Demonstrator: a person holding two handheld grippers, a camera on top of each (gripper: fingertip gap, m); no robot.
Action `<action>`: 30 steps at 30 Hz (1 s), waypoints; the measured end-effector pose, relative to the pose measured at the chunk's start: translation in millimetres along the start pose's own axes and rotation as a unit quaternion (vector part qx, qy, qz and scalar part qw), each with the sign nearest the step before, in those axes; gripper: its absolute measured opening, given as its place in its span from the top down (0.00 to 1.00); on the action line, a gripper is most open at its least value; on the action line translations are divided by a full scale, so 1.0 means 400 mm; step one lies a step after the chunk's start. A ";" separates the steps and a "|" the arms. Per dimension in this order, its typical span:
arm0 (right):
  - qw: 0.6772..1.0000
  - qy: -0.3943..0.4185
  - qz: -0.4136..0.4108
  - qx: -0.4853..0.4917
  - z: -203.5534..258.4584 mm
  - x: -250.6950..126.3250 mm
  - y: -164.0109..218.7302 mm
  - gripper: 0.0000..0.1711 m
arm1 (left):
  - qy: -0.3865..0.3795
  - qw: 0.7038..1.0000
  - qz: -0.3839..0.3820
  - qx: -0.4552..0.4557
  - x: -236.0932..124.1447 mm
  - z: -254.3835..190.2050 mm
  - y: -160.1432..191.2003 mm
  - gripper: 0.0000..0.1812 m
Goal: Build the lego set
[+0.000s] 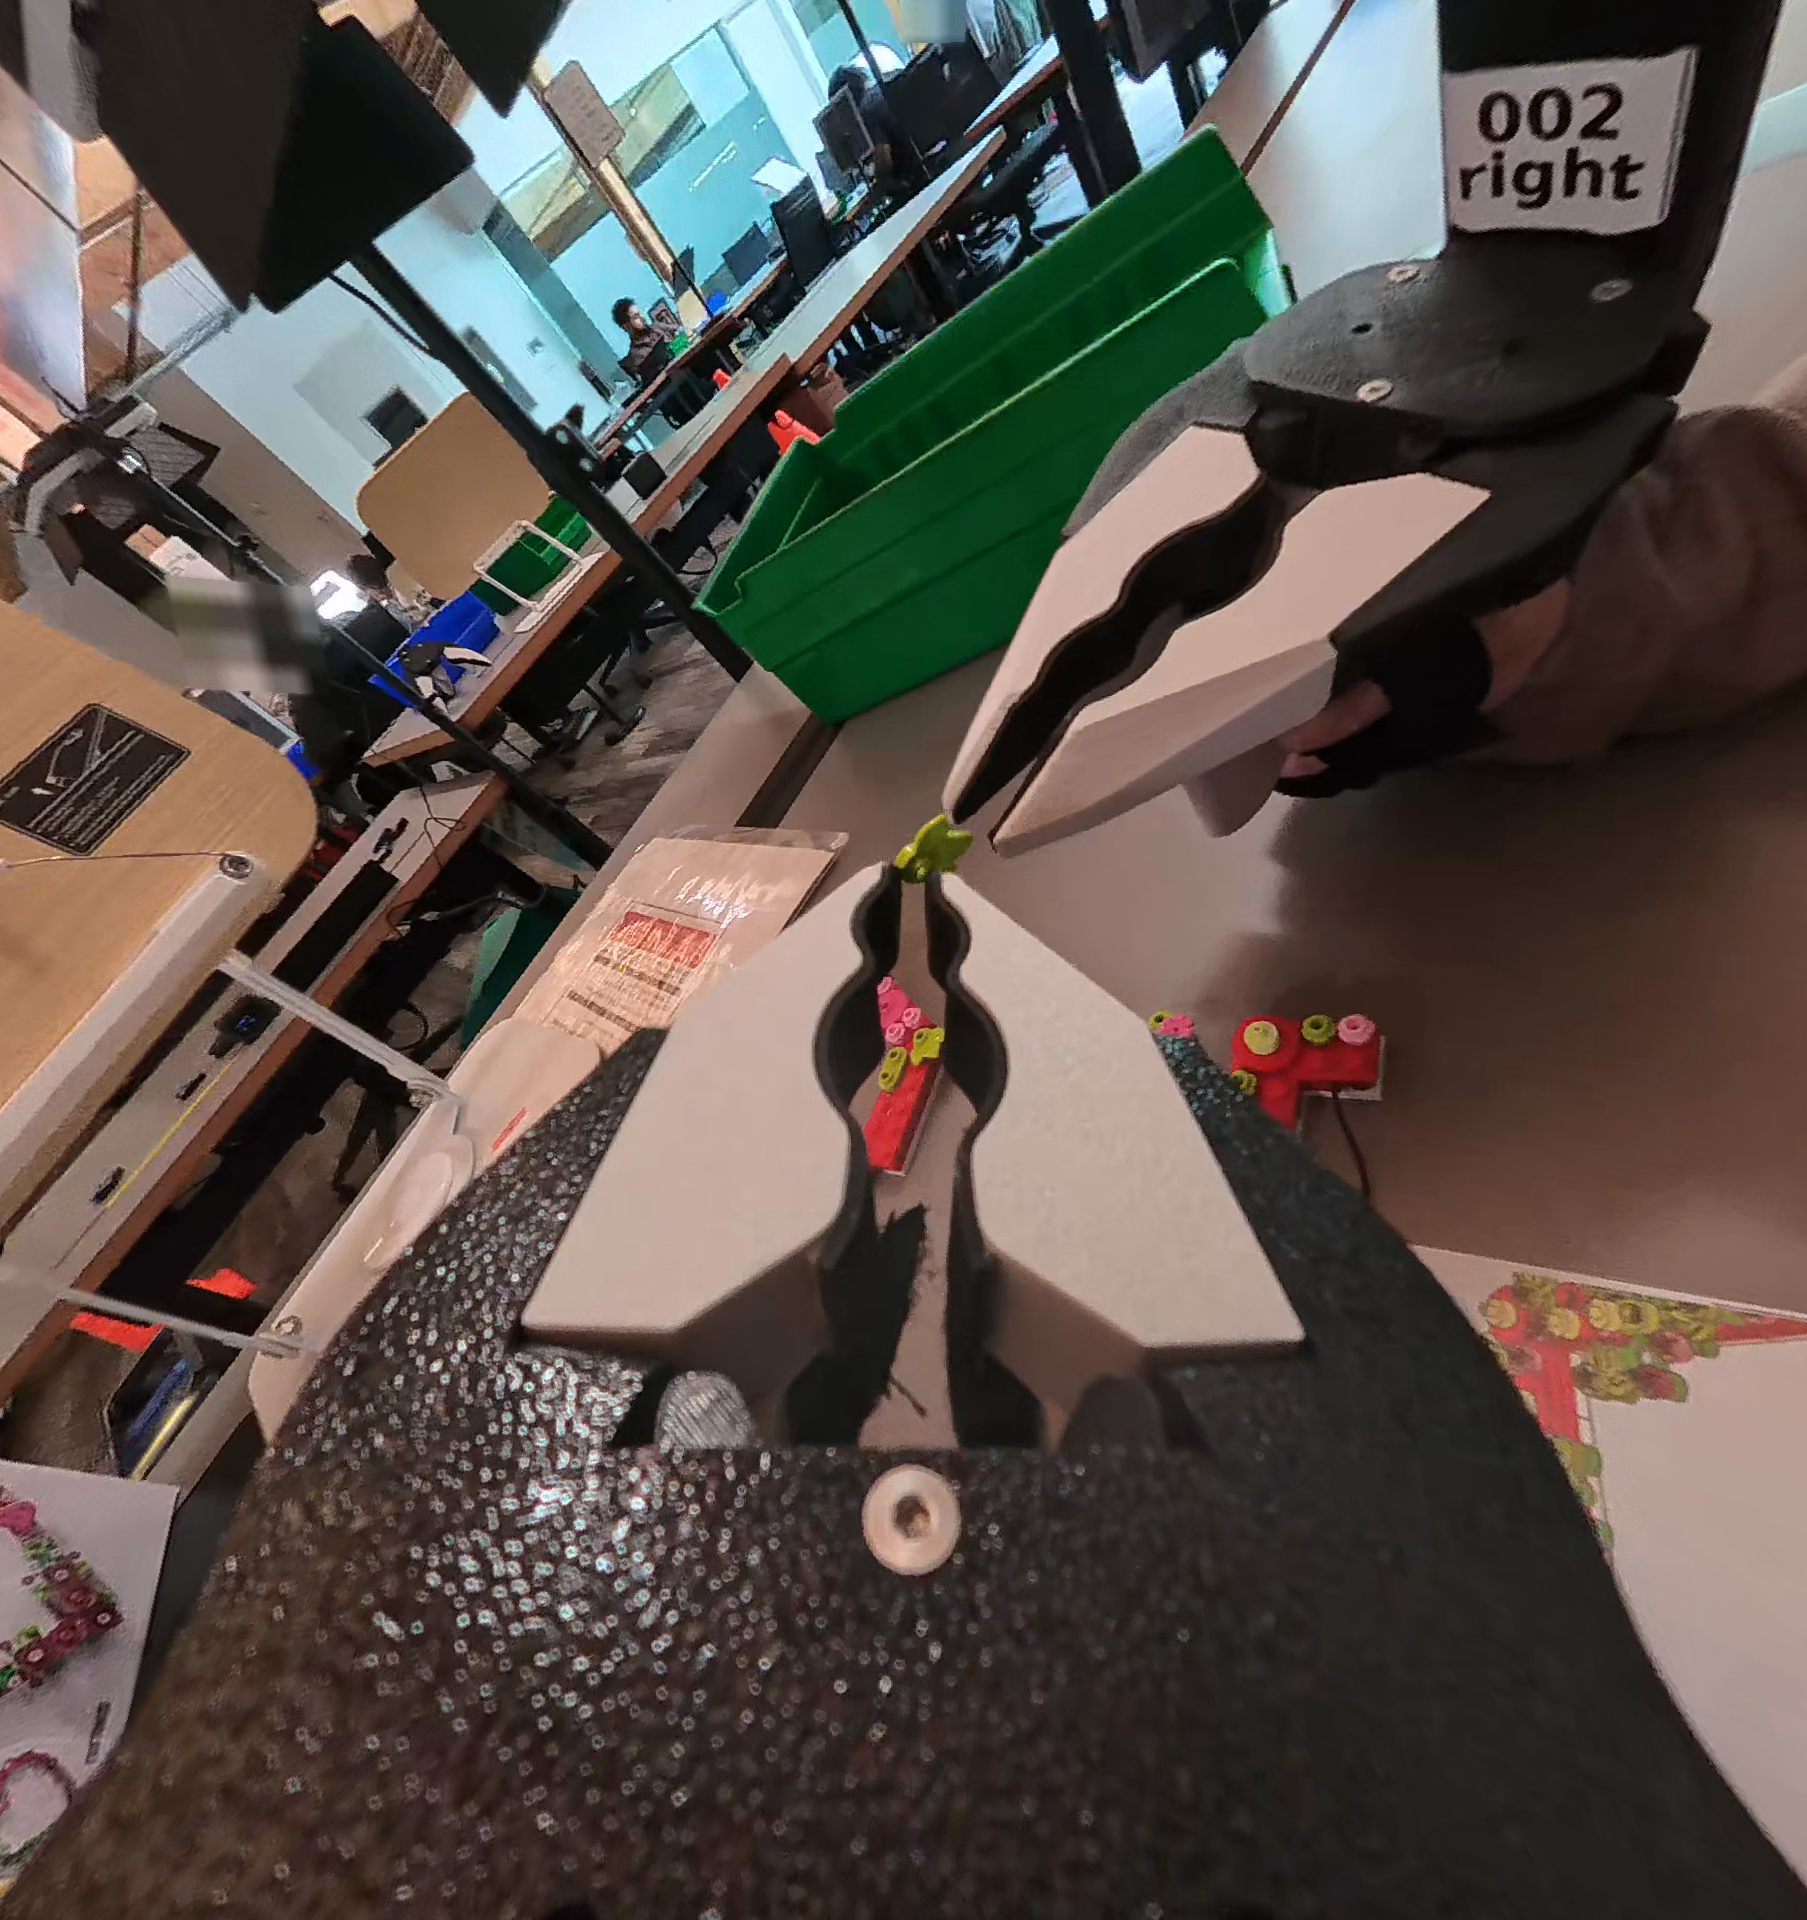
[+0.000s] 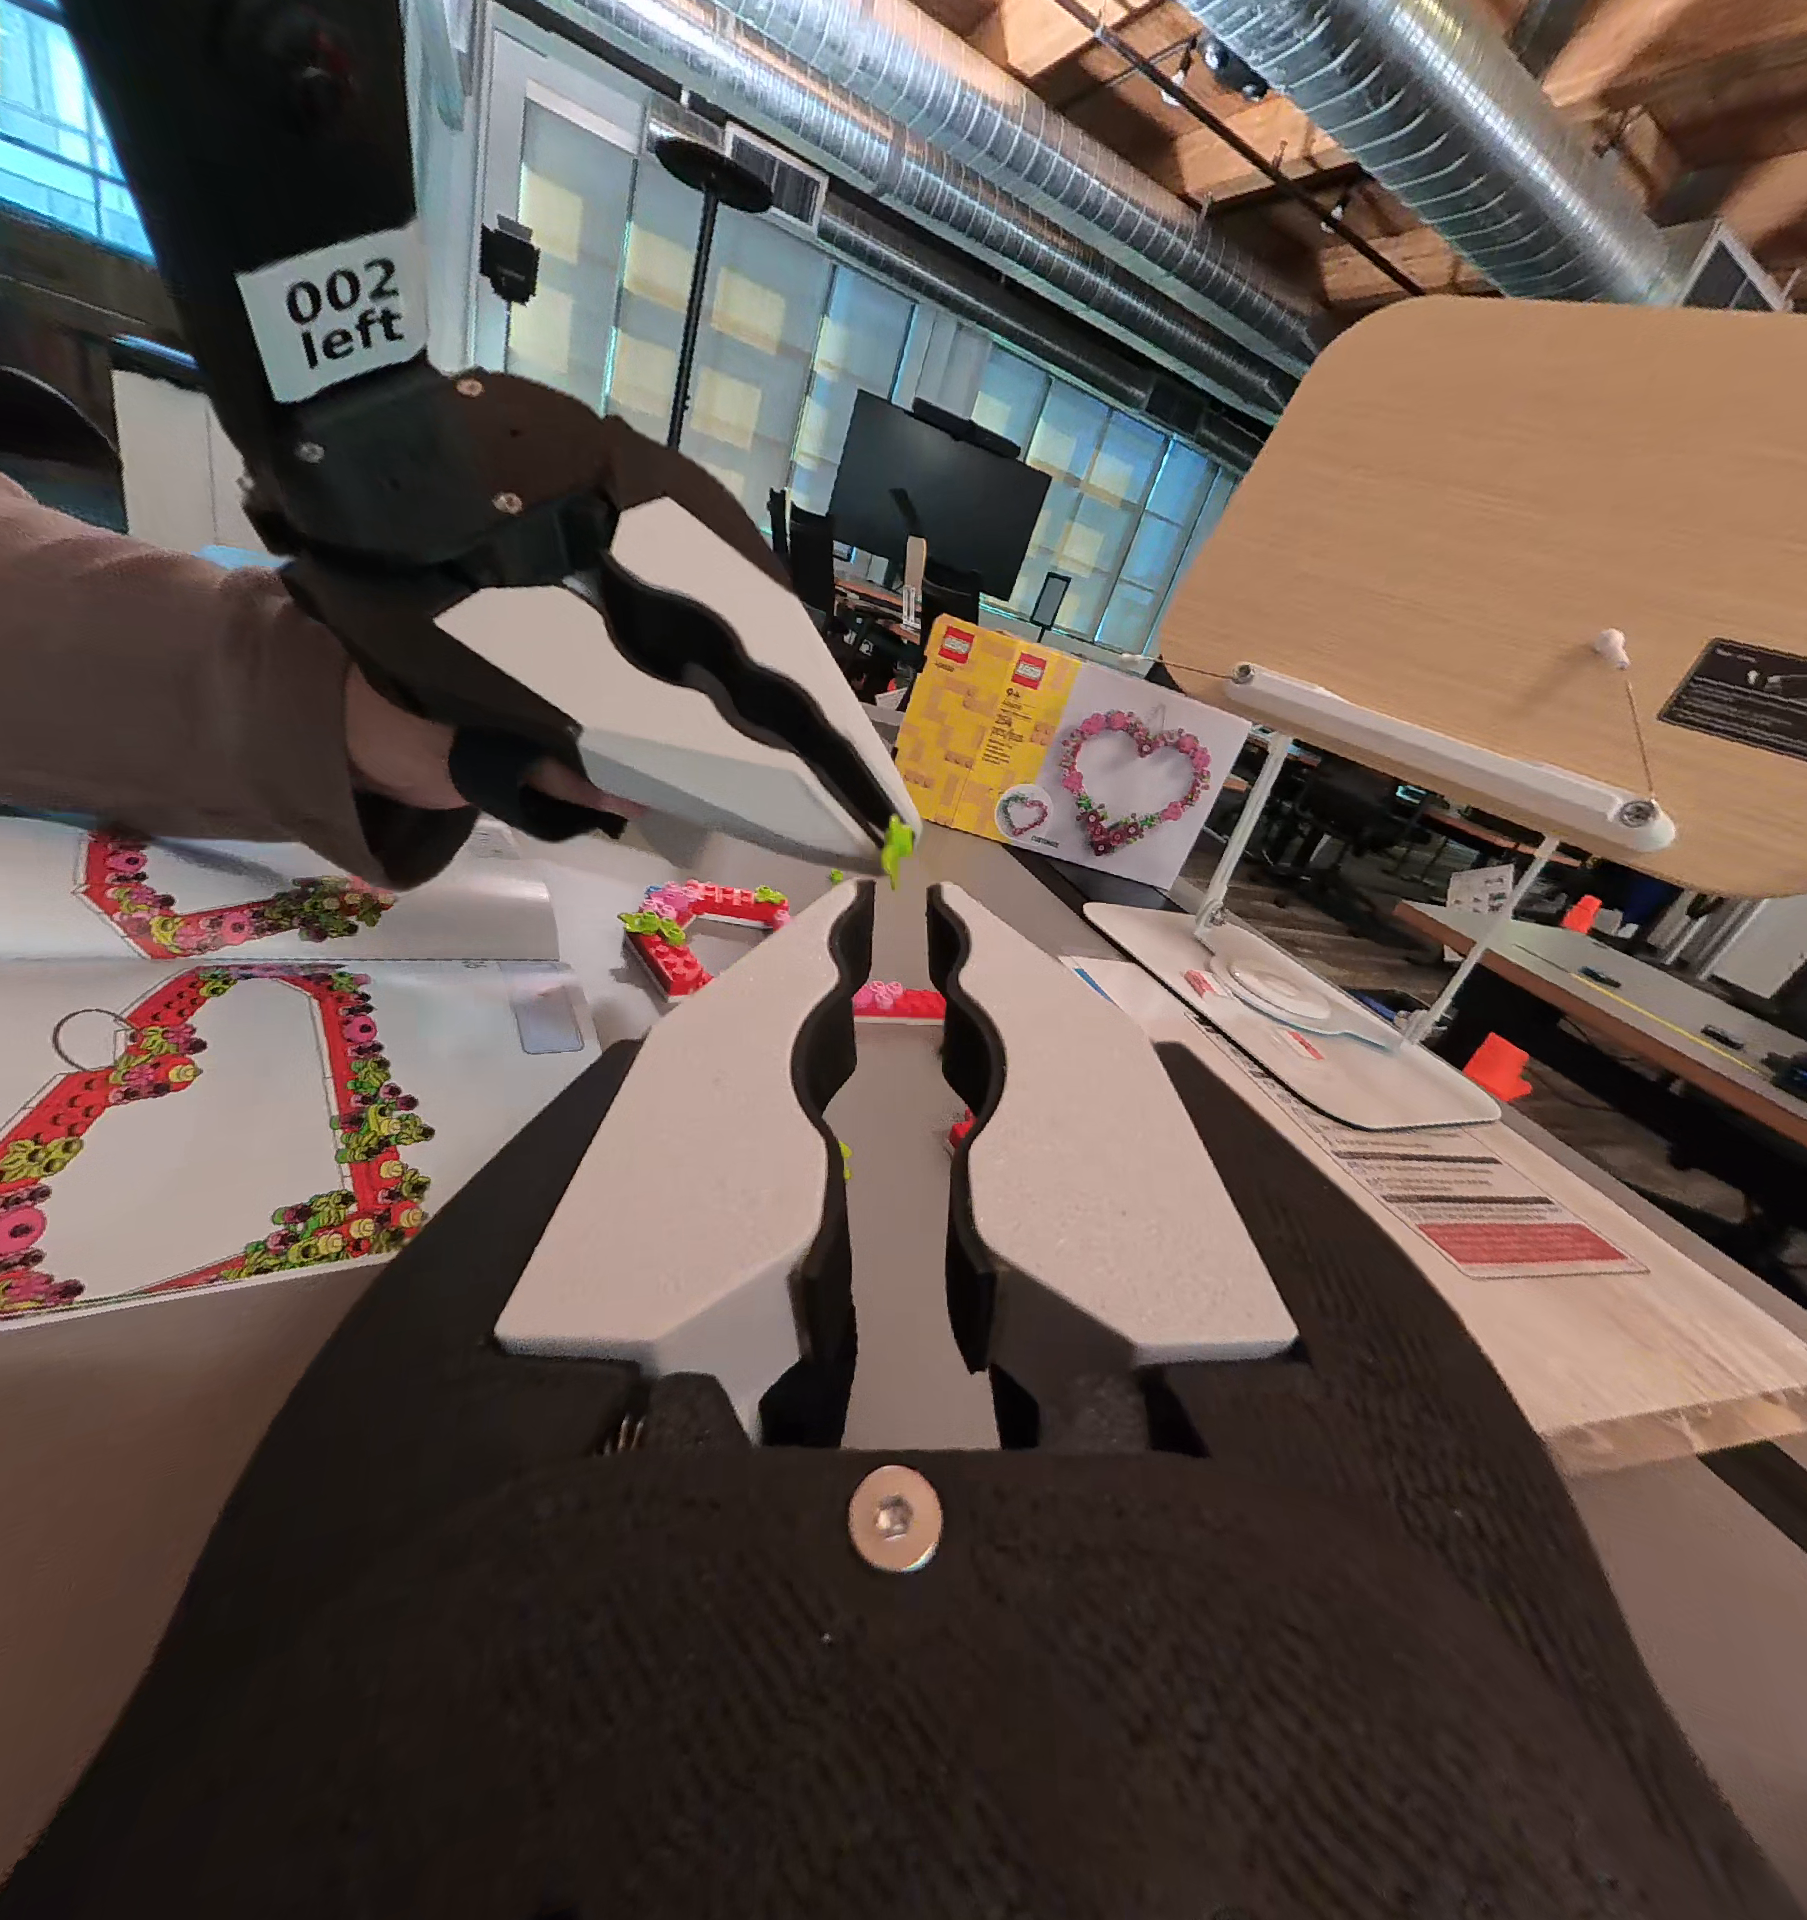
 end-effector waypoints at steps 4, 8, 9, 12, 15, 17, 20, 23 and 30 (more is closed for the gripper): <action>1.000 -0.002 0.008 -0.015 0.005 0.004 0.003 0.96 | 0.001 1.000 0.001 -0.002 0.010 -0.013 0.006 0.98; 1.000 -0.002 0.009 -0.026 0.006 0.005 0.004 1.00 | -0.002 1.000 -0.006 0.003 0.009 -0.015 0.005 0.98; 1.000 -0.002 0.009 -0.030 0.006 0.006 0.004 1.00 | -0.003 1.000 -0.008 0.006 0.007 -0.015 0.005 0.98; 0.997 0.004 0.013 -0.076 0.016 0.006 -0.002 1.00 | -0.010 0.999 -0.023 0.026 -0.001 -0.021 0.003 0.98; 0.978 0.041 0.037 -0.199 0.031 0.001 -0.003 1.00 | -0.040 0.998 -0.013 0.043 -0.010 -0.029 0.009 1.00; 0.948 0.071 0.064 -0.302 0.039 -0.002 0.005 1.00 | -0.015 1.000 -0.011 0.020 -0.020 -0.040 0.015 0.90; 0.871 0.086 0.107 -0.472 0.058 -0.003 0.034 1.00 | 0.023 0.999 -0.001 -0.039 -0.039 -0.045 0.028 0.79; 0.801 0.069 0.137 -0.579 0.071 -0.002 0.069 1.00 | 0.050 0.996 0.015 -0.074 -0.059 -0.044 0.040 0.77; 0.777 0.060 0.147 -0.609 0.077 0.002 0.083 1.00 | 0.106 0.987 0.040 -0.111 -0.082 -0.066 0.042 0.71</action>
Point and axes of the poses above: each gripper's, where its closed fingertips meet, x out along the fingers, y out of its underside, z = x × y across the jaws, the point moved 8 cm from there along -x, back along the fingers, and after that the axes turned 7 degrees about x, right-handed, at the moved point
